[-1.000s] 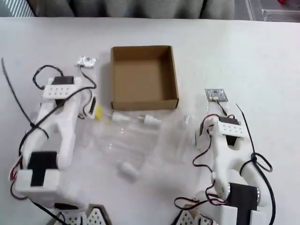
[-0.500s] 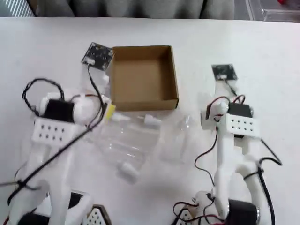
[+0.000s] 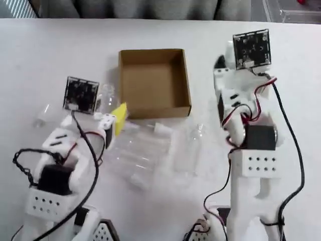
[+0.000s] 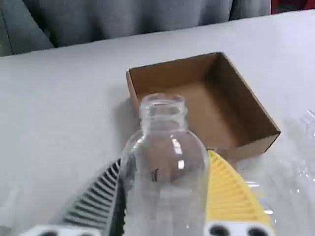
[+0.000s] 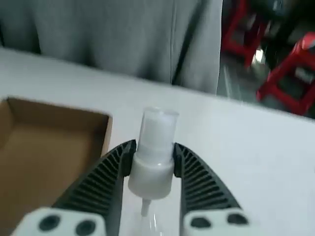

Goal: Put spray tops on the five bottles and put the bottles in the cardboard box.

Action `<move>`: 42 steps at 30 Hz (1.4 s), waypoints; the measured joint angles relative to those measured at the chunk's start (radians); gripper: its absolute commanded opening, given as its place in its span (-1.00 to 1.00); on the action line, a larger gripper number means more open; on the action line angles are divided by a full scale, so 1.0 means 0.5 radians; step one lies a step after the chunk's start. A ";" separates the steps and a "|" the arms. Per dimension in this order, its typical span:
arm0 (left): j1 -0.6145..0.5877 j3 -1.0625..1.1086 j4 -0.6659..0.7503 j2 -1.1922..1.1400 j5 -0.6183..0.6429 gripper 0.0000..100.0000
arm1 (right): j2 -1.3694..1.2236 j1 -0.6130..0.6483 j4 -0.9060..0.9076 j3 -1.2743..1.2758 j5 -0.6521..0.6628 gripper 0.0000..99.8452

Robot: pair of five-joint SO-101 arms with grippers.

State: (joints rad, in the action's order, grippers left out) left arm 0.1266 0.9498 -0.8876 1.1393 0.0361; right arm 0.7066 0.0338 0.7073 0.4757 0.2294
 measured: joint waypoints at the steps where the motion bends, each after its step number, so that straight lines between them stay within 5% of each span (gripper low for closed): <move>1: 0.000 0.061 0.068 0.052 0.000 -0.95 | 0.040 0.037 -0.071 0.000 -0.049 -0.97; 10: 0.172 0.647 0.555 0.721 0.000 -0.96 | 0.288 0.423 -0.301 0.000 -0.476 -0.97; 17: 0.310 1.053 0.577 1.316 0.000 -0.96 | 0.390 0.862 -0.715 0.000 -0.485 -0.97; 27: 0.322 1.363 0.632 1.338 -0.135 -0.96 | 0.319 1.356 -0.844 -0.160 -0.381 -0.97; 42: 0.322 1.455 0.764 1.338 -0.298 -0.96 | 0.224 1.145 -0.844 -0.006 -0.338 -0.97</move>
State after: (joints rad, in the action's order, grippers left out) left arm 0.2877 1.6771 -0.5056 1.8082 -0.1128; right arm 0.8186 0.6061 0.2854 0.4726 0.0606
